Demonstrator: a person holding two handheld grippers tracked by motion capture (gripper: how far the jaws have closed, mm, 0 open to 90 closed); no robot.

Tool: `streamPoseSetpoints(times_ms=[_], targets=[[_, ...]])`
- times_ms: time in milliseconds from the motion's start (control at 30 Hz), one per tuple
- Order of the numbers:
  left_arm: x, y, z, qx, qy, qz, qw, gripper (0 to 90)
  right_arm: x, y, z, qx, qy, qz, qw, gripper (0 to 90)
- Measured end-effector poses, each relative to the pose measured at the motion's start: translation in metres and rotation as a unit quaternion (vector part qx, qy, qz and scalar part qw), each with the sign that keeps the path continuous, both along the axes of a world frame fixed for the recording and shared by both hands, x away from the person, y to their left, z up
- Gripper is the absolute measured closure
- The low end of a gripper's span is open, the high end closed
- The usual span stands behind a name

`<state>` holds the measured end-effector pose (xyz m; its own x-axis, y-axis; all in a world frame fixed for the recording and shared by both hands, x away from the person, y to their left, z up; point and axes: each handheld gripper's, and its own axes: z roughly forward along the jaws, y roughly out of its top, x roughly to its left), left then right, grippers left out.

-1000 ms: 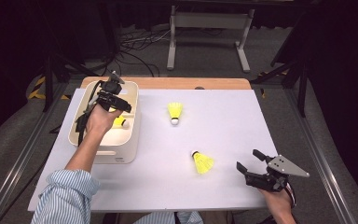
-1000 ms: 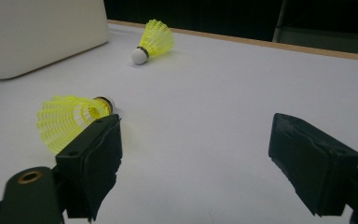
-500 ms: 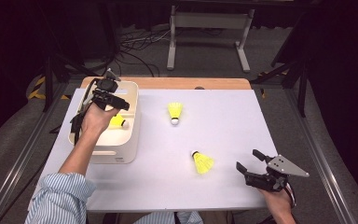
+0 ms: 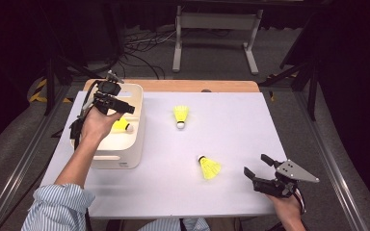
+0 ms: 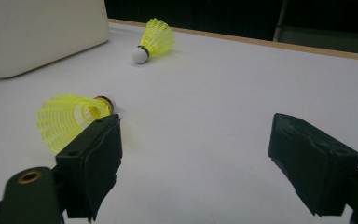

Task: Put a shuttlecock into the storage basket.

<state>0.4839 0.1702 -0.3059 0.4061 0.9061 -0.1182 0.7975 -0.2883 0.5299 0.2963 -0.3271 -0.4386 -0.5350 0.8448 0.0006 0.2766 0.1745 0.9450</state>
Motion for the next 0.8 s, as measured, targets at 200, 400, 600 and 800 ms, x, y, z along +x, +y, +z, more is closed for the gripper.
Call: streamPoseSetpoints(times_ms=[200, 400, 600, 800], targets=[[-0.006, -0.004, 0.004, -0.006, -0.006, -0.01, 0.9999, 41.7, 0.0, 0.0, 0.0, 0.0, 0.0, 0.0, 1.0, 18.0], [-0.01, -0.011, 0.007, -0.002, -0.009, -0.021, 0.9997, 41.8, 0.0, 0.0, 0.0, 0.0, 0.001, -0.001, 1.0, 17.9], [-0.011, -0.016, 0.008, -0.005, -0.011, -0.027, 0.9996, 41.8, 0.0, 0.0, 0.0, 0.0, 0.001, -0.001, 1.0, 17.9], [-0.014, -0.02, 0.01, -0.007, -0.014, -0.035, 0.9993, 41.8, 0.001, 0.0, 0.0, 0.002, 0.001, -0.002, 1.0, 17.9]])
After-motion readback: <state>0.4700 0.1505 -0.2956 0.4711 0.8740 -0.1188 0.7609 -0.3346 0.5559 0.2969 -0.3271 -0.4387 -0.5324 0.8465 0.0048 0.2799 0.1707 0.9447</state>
